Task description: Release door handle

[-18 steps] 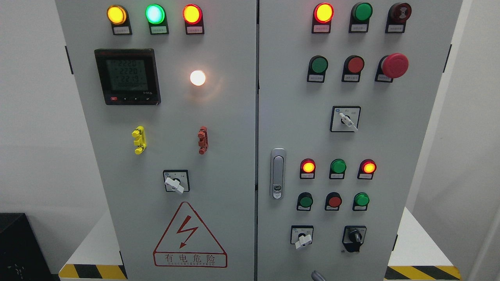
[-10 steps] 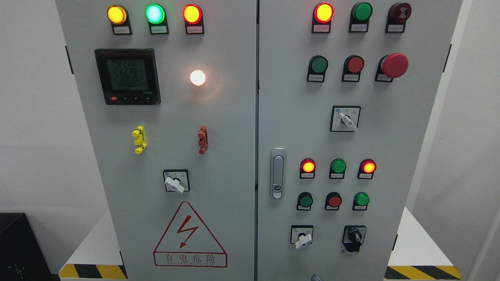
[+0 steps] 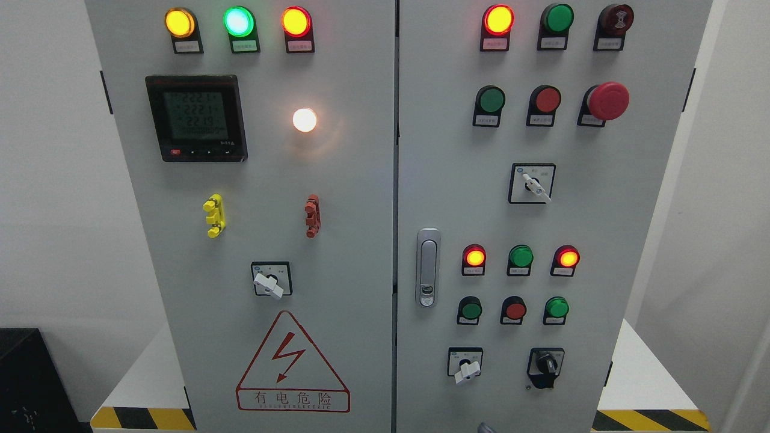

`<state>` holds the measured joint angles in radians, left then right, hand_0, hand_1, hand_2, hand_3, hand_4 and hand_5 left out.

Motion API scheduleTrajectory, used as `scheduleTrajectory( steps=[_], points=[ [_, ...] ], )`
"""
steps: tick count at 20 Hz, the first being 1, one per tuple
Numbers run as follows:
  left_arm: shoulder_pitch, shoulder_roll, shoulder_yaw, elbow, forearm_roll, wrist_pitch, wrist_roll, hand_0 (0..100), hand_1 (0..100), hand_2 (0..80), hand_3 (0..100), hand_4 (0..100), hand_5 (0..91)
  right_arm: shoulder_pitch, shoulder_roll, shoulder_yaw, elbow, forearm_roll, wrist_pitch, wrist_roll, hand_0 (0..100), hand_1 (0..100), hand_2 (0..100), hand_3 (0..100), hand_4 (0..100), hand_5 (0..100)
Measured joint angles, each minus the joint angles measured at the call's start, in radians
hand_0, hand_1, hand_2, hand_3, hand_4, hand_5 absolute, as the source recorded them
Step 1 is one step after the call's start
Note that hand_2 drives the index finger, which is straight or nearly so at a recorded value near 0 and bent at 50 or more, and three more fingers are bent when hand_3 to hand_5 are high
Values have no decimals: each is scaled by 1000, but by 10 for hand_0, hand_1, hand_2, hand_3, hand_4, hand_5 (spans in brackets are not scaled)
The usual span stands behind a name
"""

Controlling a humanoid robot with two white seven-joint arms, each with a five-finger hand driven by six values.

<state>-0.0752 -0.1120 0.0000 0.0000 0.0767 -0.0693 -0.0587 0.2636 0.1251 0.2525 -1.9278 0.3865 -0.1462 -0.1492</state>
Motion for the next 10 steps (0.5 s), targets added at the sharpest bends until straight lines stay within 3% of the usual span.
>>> scheduleTrajectory(
  steps=[1,4,10],
  points=[
    [0,0,0,0,0,0,0,0,0,22,92,13,0,-1,0,0,-2,0,1,0,372,266,0,113,258,231],
    [0,0,0,0,0,0,0,0,0,22,95,13,0,-3,0,2,-9,3,1,4,371,274,0,158,367,361],
    [0,0,0,0,0,0,0,0,0,22,94,12,0,-9,0,4,-32,62,1,-2,397,273,0,208,411,395]
  ],
)
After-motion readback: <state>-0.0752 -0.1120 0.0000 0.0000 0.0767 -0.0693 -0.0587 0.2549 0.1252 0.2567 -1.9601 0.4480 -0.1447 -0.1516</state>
